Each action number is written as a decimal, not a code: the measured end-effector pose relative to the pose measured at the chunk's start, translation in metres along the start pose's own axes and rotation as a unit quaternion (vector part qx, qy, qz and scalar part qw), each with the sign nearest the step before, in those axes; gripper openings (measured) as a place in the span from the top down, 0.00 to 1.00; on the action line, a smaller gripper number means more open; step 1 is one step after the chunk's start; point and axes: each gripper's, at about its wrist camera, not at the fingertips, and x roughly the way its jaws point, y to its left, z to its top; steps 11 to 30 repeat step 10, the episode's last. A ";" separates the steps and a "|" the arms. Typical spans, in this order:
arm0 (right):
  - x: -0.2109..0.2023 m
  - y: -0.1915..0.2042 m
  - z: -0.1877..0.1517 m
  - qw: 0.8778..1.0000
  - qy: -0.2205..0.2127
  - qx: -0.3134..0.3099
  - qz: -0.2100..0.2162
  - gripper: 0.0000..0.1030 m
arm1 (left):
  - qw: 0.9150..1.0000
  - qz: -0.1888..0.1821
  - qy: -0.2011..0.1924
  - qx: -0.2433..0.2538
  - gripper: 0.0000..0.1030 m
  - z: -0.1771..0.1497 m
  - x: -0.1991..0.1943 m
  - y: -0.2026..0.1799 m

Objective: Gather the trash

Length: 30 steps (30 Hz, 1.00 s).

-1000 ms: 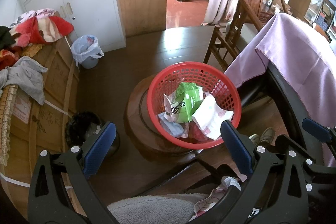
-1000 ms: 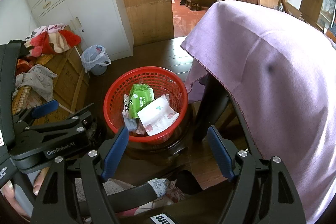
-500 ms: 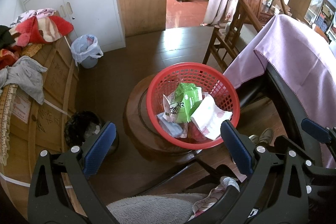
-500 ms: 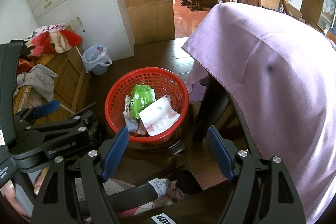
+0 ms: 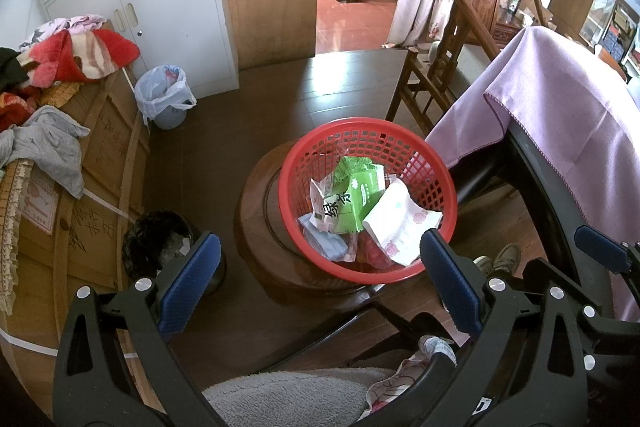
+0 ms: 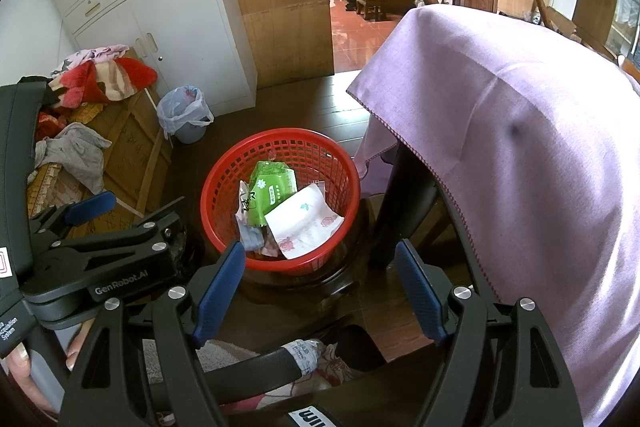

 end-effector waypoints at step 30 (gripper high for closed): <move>-0.001 0.002 0.001 1.000 0.000 0.000 0.002 0.26 | 1.000 0.011 0.001 -0.011 0.07 0.000 0.000 0.000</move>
